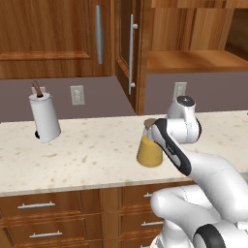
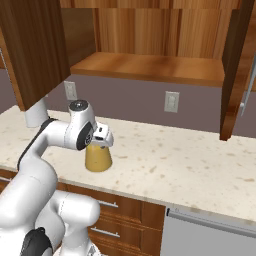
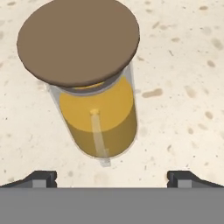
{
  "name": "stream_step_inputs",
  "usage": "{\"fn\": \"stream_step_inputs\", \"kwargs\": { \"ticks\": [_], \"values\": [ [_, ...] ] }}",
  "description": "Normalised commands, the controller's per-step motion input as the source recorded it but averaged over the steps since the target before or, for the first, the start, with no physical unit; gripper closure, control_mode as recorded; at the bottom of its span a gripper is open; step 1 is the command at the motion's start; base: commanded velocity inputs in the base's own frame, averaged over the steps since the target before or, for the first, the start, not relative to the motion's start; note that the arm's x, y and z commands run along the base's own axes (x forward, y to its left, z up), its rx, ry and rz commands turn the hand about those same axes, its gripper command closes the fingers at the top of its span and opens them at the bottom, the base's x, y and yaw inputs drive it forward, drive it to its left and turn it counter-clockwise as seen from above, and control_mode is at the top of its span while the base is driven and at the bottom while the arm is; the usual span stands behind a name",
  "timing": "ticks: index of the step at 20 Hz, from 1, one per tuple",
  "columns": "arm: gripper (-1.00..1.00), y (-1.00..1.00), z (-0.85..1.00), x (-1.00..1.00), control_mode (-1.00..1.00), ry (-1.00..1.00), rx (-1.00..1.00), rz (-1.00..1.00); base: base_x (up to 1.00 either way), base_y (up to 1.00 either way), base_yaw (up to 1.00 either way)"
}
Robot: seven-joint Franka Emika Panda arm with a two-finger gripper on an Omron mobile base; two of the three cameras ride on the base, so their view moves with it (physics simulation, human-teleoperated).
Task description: There is a tray on the dining counter. Grab the cup, mug, and pitcher and place them on the tray. The pitcher may be placed next to the tray if it cannot fit the tray.
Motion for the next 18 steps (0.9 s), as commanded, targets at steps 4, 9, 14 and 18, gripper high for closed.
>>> {"fn": "stream_step_inputs", "kwargs": {
  "ticks": [4,9,14,18],
  "values": [
    [-1.00,0.02,-0.16,0.15,-1.00,0.00,0.00,0.02,0.00,0.00,0.00],
    [-1.00,0.01,-0.15,0.17,-1.00,0.00,0.00,0.02,0.00,0.00,0.00],
    [-1.00,0.02,-0.15,0.12,-1.00,0.00,0.00,0.02,0.00,0.00,0.00],
    [-1.00,0.04,-0.13,0.14,-1.00,0.00,0.00,0.01,0.00,0.00,0.00]
  ]
}}
